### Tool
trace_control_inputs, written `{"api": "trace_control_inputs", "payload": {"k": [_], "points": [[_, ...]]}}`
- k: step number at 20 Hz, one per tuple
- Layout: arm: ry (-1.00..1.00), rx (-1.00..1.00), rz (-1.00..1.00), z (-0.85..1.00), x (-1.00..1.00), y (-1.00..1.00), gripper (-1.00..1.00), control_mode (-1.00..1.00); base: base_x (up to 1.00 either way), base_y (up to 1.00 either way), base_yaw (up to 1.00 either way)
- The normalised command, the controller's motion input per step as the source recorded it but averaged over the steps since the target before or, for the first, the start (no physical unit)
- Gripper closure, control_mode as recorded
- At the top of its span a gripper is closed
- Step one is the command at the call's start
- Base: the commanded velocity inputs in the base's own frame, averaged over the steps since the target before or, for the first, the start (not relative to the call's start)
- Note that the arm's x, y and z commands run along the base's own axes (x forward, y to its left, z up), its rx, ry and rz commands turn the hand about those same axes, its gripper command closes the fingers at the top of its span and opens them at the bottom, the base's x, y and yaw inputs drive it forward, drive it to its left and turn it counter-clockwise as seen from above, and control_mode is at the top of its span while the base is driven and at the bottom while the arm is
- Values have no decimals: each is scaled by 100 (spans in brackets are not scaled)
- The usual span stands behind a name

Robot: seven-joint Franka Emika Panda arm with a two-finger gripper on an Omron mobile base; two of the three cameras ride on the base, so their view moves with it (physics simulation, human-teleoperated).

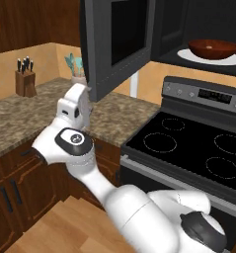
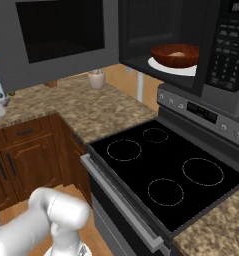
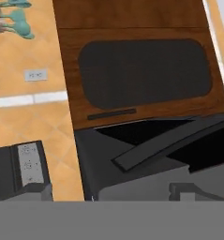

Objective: Pick the sweet potato from the sink and place it in the bowl. Then pick the bowl and place it in the microwave. Then close the microwave door and press the start button.

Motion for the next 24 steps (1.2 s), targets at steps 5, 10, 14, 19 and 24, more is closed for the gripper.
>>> {"api": "trace_control_inputs", "payload": {"k": [5,10,14,19,24], "points": [[-7,0,-31,27,8,-3,-100,-100,0,0,0],[-3,0,-11,31,0,-54,-100,-100,0,0,0],[0,0,-1,8,0,-52,-100,-100,0,0,0],[0,0,0,26,-2,-69,-100,-100,0,0,0],[0,0,0,36,-1,-96,-100,-100,0,0,0]]}}
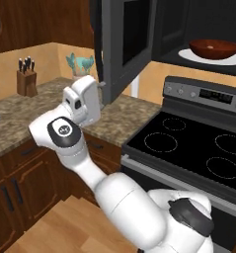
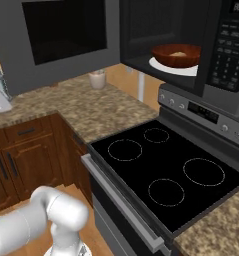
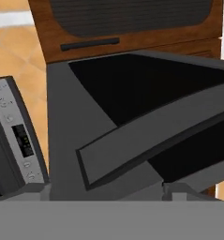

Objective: Pick the sweet potato from the sink and place it in the bowl. Then pick the bowl and place it in the microwave. Then close the microwave door and press the start button.

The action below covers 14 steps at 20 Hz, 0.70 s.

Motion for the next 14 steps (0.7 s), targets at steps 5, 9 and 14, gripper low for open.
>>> {"api": "trace_control_inputs", "payload": {"k": [5,9,14], "points": [[0,0,0,45,2,-100,-100,-100,0,0,0],[0,0,0,57,0,-100,-100,-100,0,0,0],[5,0,0,63,9,-98,-100,-100,0,0,0]]}}
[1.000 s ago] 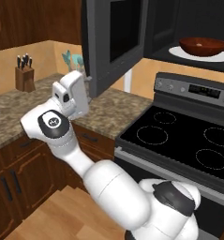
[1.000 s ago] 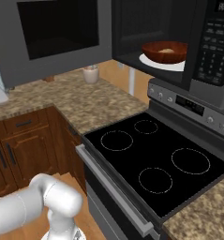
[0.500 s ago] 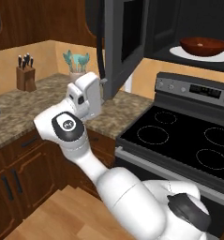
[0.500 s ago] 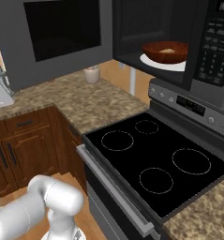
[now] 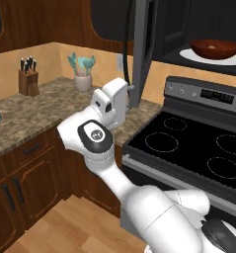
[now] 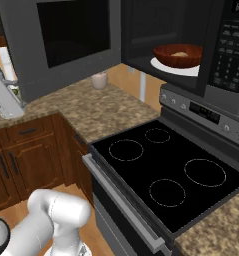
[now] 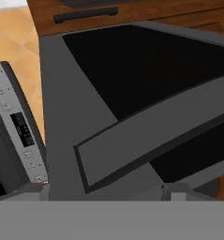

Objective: Pick the sweet potato from the sink and place it in the bowl. Then pick the bowl and place it in the microwave. Then close the microwave door and press the start button.

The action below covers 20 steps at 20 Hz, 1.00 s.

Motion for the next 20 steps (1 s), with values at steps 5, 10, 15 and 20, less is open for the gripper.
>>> {"api": "trace_control_inputs", "payload": {"k": [5,10,15,20], "points": [[40,-8,-17,61,77,-91,-100,-100,0,0,0],[48,-19,-30,29,94,-100,-100,-100,0,0,0],[50,-25,-37,15,85,-100,-100,-100,0,0,0],[48,-21,-36,18,48,-100,-100,-100,0,0,0]]}}
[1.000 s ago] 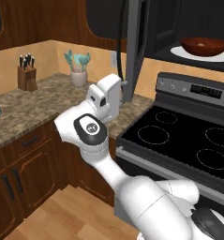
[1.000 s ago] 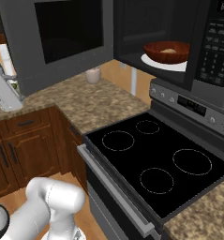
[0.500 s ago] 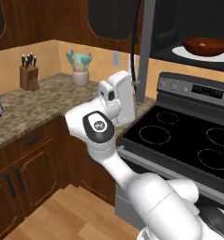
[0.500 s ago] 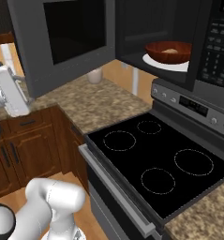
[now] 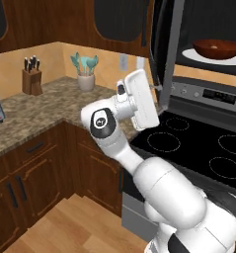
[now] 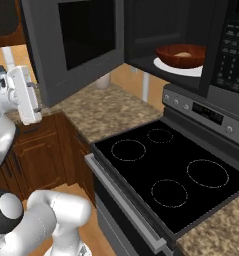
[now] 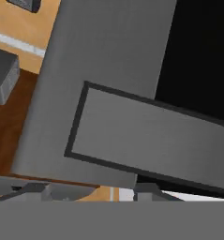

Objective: Pick the sweet potato from the sink and place it in the bowl. Then pick the bowl and place it in the microwave. Then close the microwave door and press the start button.

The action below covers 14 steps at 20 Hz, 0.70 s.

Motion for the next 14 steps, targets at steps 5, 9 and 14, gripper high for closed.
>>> {"api": "trace_control_inputs", "payload": {"k": [5,9,14], "points": [[32,-11,-26,18,8,-100,-100,-100,0,0,0],[20,-3,-12,1,24,-100,-100,-100,0,0,0],[28,0,-6,8,79,-100,-100,-100,0,0,0]]}}
